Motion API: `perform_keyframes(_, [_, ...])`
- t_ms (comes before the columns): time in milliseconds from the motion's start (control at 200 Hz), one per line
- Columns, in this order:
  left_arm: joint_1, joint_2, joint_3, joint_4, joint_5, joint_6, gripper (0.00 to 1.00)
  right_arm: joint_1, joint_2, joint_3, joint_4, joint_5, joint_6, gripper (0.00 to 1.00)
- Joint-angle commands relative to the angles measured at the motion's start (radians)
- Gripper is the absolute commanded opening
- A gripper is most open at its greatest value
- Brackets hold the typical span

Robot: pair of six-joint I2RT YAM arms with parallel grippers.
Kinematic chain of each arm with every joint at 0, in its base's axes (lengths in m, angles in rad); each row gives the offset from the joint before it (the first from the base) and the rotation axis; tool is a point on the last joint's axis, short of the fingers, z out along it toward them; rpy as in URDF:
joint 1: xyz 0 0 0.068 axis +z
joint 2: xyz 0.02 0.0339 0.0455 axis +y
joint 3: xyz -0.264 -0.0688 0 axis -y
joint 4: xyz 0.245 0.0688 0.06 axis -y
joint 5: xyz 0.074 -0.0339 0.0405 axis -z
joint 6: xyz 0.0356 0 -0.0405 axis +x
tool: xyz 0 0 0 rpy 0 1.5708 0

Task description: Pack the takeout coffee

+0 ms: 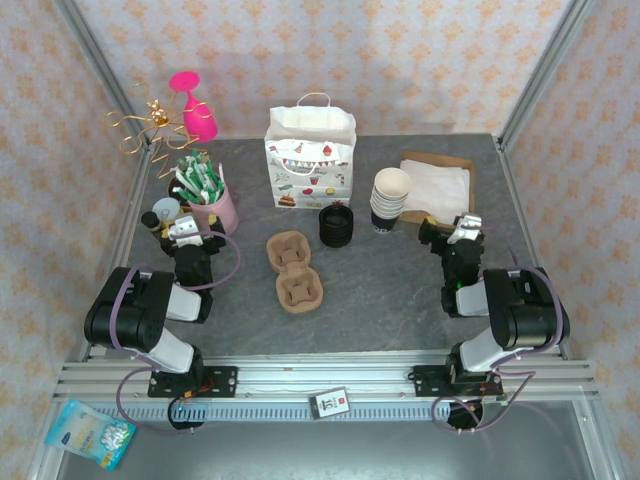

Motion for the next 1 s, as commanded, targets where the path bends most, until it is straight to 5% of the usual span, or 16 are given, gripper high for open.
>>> perform_keyframes(0, [-0.003,-0.065,0.008,-0.027,-0.012,-0.016,1.00,0.000,-0.061,-0.016,0.031,0.048,0.014,0.99])
perform_keyframes(210, [-0.003,-0.259,0.018,-0.211,0.046,-0.012,1.00,-0.001,-0.255,-0.010,-0.167,0.199,0.108,1.00])
perform_keyframes(440, [-0.003,-0.535,0.028,-0.432,0.119,-0.169,1.00,-0.003,-0.467,0.176,-0.731,0.292,0.371,1.00])
perform_keyframes(706, [0.007,-0.785,-0.014,-0.618,0.110,-0.521,1.00,-0.002,-0.553,0.334,-1.095,0.108,0.503,1.00])
perform_keyframes(996, [-0.044,-0.846,0.144,-0.989,0.365,-0.610,0.99,0.018,-0.525,0.633,-1.488,0.010,0.468,1.00])
